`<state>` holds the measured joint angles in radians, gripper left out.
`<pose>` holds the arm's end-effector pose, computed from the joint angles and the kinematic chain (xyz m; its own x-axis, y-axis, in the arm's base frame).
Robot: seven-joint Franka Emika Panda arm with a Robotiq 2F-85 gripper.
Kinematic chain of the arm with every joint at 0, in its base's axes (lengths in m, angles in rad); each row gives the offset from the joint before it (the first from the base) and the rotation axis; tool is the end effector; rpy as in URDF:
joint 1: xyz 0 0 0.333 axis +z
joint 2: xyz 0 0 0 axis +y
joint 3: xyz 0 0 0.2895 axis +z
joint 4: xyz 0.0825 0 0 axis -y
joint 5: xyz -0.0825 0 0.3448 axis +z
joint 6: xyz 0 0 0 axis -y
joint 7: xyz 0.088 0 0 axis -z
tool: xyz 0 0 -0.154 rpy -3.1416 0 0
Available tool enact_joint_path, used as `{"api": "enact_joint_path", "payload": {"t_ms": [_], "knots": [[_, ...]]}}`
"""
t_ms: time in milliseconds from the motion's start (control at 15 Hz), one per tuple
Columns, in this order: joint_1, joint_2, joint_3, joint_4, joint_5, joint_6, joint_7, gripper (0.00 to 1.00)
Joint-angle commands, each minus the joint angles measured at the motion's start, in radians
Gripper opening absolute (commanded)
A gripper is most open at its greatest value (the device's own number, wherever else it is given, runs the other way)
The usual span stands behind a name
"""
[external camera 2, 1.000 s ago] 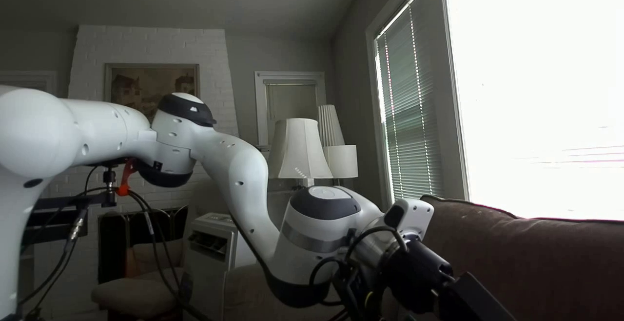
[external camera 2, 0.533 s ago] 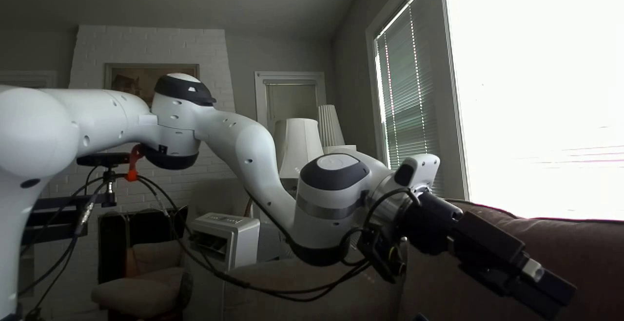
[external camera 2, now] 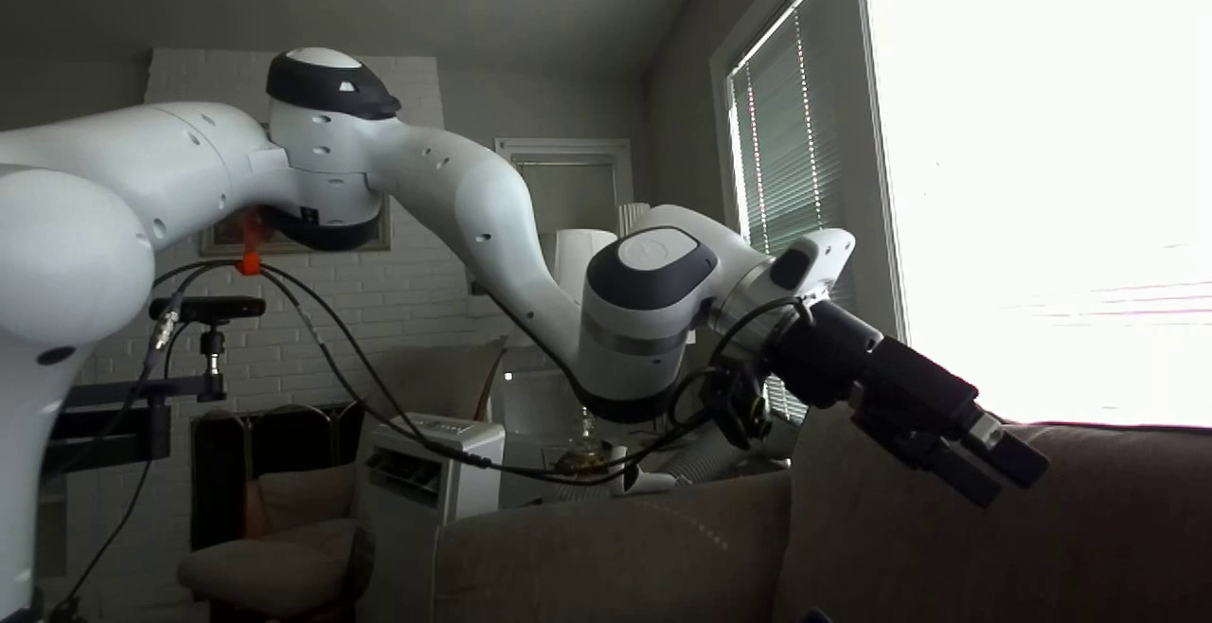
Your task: Put the black pillow in front of the orange pillow
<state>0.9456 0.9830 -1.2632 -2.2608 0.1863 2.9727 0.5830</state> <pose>0.5295 -0.1964 0.2398 0.6638 -0.3478 0.6621 -0.7192 -0.5396 0.4377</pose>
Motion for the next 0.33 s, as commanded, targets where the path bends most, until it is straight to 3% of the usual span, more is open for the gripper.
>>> {"api": "enact_joint_path", "payload": {"t_ms": [0,267], "knots": [[-0.004,0.010,0.004,0.003,0.016,0.000,-0.013,1.00],[-0.004,0.035,0.007,0.003,0.016,0.000,-0.012,1.00]]}}
